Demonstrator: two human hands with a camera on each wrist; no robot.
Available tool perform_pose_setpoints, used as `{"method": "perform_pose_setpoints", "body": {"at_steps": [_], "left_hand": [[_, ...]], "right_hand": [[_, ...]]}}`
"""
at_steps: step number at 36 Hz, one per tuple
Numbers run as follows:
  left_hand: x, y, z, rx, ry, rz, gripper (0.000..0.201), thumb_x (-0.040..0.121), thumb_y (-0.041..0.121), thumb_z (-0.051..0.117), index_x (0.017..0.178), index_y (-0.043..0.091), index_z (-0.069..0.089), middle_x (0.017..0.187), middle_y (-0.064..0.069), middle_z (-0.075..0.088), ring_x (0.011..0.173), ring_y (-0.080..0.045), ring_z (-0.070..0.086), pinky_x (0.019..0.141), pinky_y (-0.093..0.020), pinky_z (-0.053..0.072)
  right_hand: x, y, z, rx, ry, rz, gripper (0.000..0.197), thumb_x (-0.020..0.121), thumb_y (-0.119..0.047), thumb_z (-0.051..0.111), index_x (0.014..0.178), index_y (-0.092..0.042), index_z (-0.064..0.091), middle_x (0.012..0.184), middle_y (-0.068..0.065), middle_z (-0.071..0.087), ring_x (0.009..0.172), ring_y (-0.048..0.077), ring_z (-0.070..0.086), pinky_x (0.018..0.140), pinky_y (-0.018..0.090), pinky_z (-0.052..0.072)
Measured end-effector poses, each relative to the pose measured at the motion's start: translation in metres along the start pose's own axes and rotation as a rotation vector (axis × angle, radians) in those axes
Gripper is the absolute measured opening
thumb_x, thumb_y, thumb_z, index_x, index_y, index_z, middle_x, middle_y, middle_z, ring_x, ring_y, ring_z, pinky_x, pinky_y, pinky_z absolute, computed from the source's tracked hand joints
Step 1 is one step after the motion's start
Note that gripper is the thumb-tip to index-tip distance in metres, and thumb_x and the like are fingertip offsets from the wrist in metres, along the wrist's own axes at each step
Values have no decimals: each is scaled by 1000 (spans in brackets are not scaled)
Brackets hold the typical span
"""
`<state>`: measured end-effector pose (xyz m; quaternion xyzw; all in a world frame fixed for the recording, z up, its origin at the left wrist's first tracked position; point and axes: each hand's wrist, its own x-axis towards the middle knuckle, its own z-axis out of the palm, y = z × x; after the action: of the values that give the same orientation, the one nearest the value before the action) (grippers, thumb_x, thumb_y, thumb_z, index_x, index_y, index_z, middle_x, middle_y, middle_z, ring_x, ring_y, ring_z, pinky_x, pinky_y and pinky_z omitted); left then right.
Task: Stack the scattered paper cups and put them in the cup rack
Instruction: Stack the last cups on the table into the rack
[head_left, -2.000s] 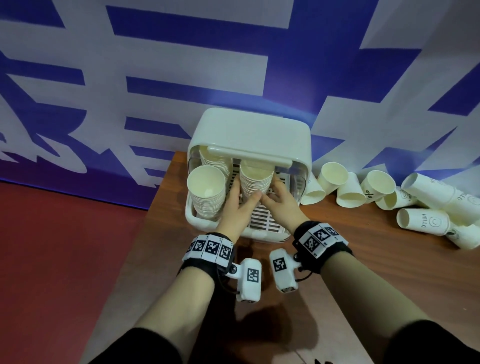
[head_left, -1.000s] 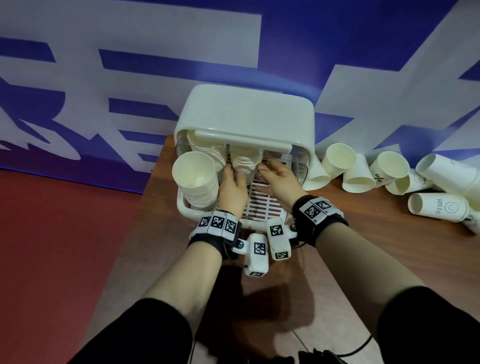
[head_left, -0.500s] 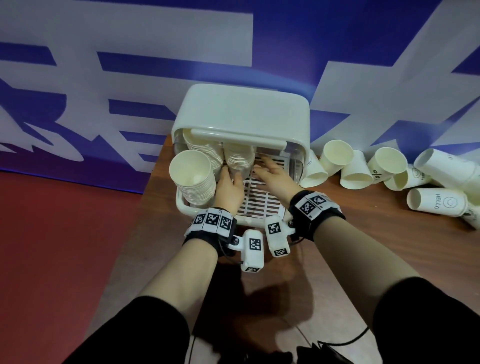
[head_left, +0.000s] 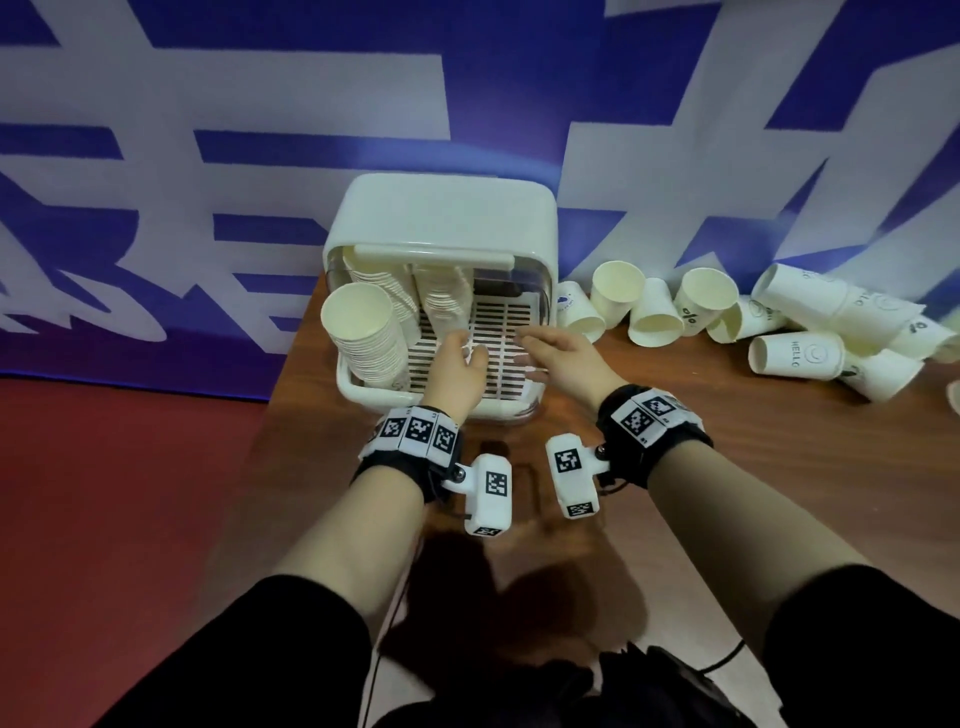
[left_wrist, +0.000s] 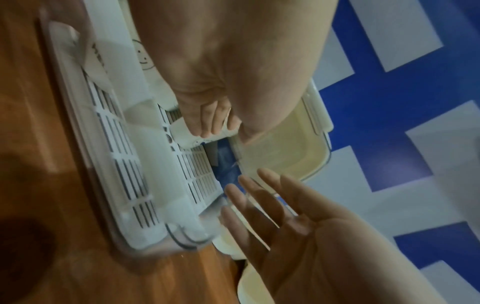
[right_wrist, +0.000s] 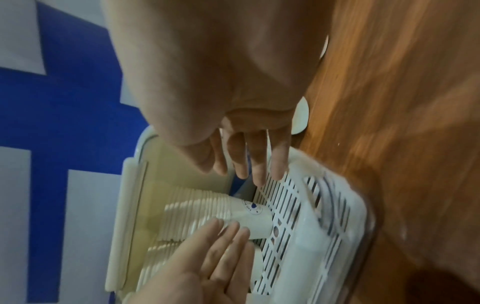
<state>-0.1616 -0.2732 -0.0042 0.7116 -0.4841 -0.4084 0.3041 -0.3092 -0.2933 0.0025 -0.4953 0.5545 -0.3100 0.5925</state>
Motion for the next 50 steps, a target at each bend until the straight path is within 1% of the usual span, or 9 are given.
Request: {"method": "perform_pose_setpoints", "body": {"at_steps": [5, 10, 14, 20, 26, 34, 38, 46, 50], "left_hand": [[-18, 19, 22, -16, -36, 29, 37, 100, 22, 44, 134, 9, 44, 133, -10, 52, 119, -23, 51, 101, -29, 38], [-33, 37, 57, -37, -88, 80, 31, 98, 22, 47, 128, 12, 49, 114, -2, 55, 105, -18, 55, 89, -26, 41], [-46, 55, 90, -78, -189, 89, 22, 97, 19, 50, 118, 17, 51, 103, 1, 60, 102, -19, 62, 95, -39, 50], [-61, 81, 145, -30, -337, 117, 9, 96, 13, 49, 104, 17, 52, 101, -3, 64, 83, -12, 62, 80, -28, 49], [-73, 111, 206, -41, -386, 149, 13, 95, 13, 50, 107, 17, 54, 102, -3, 66, 85, -10, 61, 76, -23, 47], [-77, 150, 284, 37, -405, 225, 26, 97, 22, 51, 122, 14, 52, 109, 0, 55, 101, -13, 55, 75, -18, 42], [-80, 169, 324, 63, -361, 256, 35, 95, 26, 55, 127, 12, 51, 115, -3, 56, 102, -14, 54, 90, -26, 44], [-68, 196, 371, 213, -162, 463, 46, 92, 34, 59, 130, 10, 49, 130, -6, 49, 119, -20, 49, 104, -36, 41], [-59, 205, 386, 242, -54, 504, 53, 91, 33, 61, 135, 9, 44, 136, -5, 40, 115, -19, 52, 96, -26, 41]], "right_hand": [[-24, 9, -35, -5, 82, -15, 26, 98, -16, 49, 120, -7, 59, 103, 5, 62, 81, 8, 60, 74, 20, 51], [-48, 24, -84, -3, 146, 27, 20, 97, -18, 51, 114, -12, 61, 109, 7, 63, 91, 15, 61, 83, 33, 53], [-67, 35, -126, -5, 191, 54, 15, 97, -16, 51, 106, -13, 62, 107, 9, 63, 92, 19, 62, 85, 37, 52], [-91, 55, -189, 16, 270, 87, 11, 96, -16, 53, 93, -18, 63, 103, 6, 64, 85, 17, 62, 81, 36, 52], [-111, 76, -258, 39, 391, 93, 17, 95, -18, 54, 106, -7, 62, 87, 3, 63, 75, 13, 61, 59, 20, 49], [-132, 101, -345, 48, 690, 94, 11, 87, -9, 55, 90, -18, 61, 81, 5, 63, 70, 16, 58, 64, 29, 47], [-143, 118, -387, 21, 827, 109, 16, 83, -17, 55, 98, -22, 59, 99, 7, 65, 91, 24, 61, 82, 39, 51], [-143, 142, -440, -16, 1084, 46, 34, 85, -11, 60, 117, -4, 50, 122, 14, 48, 93, 19, 52, 78, 20, 39], [-134, 154, -461, -53, 1126, 140, 56, 77, -17, 67, 127, -8, 42, 130, 13, 39, 114, 28, 47, 99, 42, 41]]}}
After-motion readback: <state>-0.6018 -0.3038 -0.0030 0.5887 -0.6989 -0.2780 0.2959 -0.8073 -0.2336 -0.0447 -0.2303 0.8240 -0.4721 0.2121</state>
